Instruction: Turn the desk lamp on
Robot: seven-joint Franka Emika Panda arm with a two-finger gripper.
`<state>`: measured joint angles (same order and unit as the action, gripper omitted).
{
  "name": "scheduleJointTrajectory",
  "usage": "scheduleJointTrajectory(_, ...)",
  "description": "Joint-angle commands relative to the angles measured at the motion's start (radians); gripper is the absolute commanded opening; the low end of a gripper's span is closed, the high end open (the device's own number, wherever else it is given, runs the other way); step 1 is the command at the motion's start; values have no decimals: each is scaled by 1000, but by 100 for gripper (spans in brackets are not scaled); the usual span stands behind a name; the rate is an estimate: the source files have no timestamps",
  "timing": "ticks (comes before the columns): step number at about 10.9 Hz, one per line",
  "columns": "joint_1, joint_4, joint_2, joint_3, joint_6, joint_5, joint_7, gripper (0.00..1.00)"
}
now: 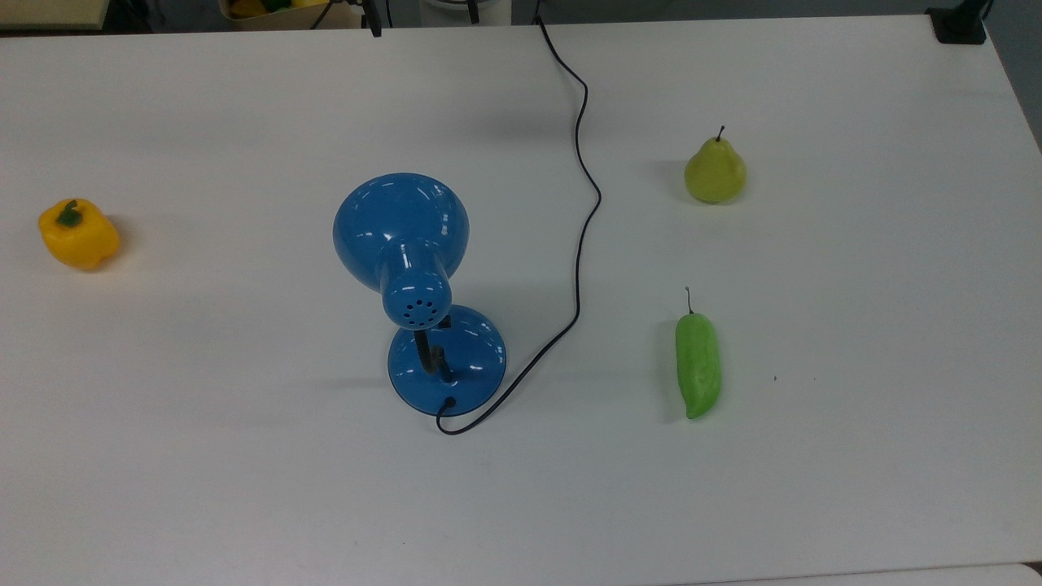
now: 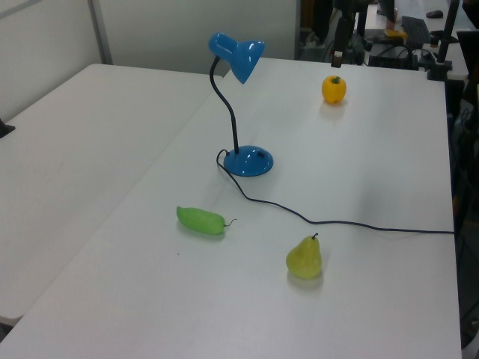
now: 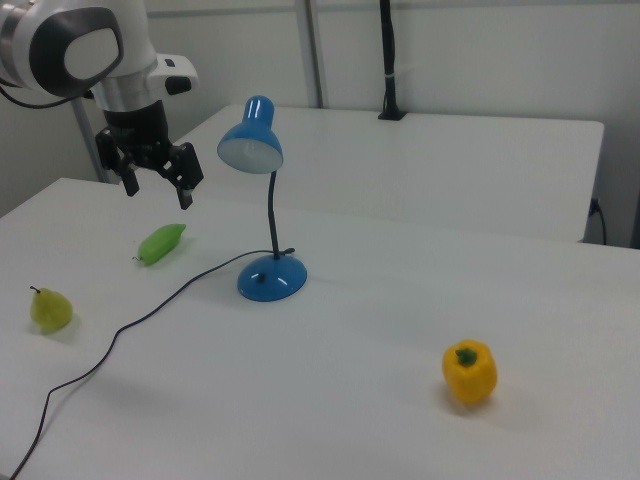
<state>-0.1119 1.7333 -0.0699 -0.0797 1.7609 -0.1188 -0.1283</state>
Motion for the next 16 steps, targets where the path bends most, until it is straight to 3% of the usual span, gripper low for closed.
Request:
scheduleJointTrajectory(1,-9,-5,4,3,3,7,-2,100)
scheduleJointTrajectory(9,-6,-5,5,2,11,4,-19,99)
scheduleJointTrajectory(12,-9,-3,5,1,14,4,-20,65)
scheduleJointTrajectory(14,-11,-3,4,1,14,-4,-19,32)
scheduleJointTrajectory(16,-11,2,4,1,15,-5,-19,15)
